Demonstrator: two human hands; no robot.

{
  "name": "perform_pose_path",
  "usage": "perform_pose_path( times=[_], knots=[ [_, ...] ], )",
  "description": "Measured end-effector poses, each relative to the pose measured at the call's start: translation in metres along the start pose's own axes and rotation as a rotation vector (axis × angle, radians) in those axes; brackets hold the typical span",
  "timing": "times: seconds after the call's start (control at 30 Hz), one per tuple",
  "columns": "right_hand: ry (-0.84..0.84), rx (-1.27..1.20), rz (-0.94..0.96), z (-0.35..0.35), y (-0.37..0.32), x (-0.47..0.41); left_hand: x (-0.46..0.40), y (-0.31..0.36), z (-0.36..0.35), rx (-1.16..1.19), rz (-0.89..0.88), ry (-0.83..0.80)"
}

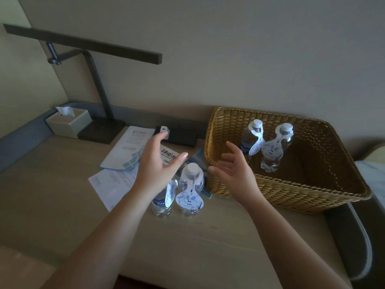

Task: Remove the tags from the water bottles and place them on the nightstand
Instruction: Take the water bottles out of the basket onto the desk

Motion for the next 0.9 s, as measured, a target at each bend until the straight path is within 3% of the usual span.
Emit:
perform_pose_path(
  times=[0.17, 0.4, 0.53, 0.73, 0.9],
  knots=[
    [0.202, 0.047, -0.043, 0.065, 0.016, -0.025, -0.028, 0.050, -0.065, 0.113, -0.062, -0.236],
    [0.387, 0.146, -0.240, 0.146, 0.066, -0.081, -0.073, 0.067, -0.193, -0.080, 0.020, -0.496],
    [0.351, 0.207, -0.322, 0.170, 0.096, -0.126, -0.094, 0.055, -0.244, -0.123, 0.115, -0.594],
    [0.161, 0.114, -0.320, 0.175, 0.132, -0.175, -0.116, 0.034, -0.297, 0.057, 0.257, -0.620],
    [0.027, 0.084, -0.273, 0.167, 0.148, -0.189, -0.110, 0.022, -0.314, 0.071, 0.180, -0.576]
  ],
)
Point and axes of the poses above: each hand's wrist, its own x-axis away from the middle knuckle, its own z-axis out of the back of the hand, y = z × x, the point moved 1 cm from there along -x, towards the middle knuckle, and after that the axes turned 8 degrees about y, right-handed, at the moved point
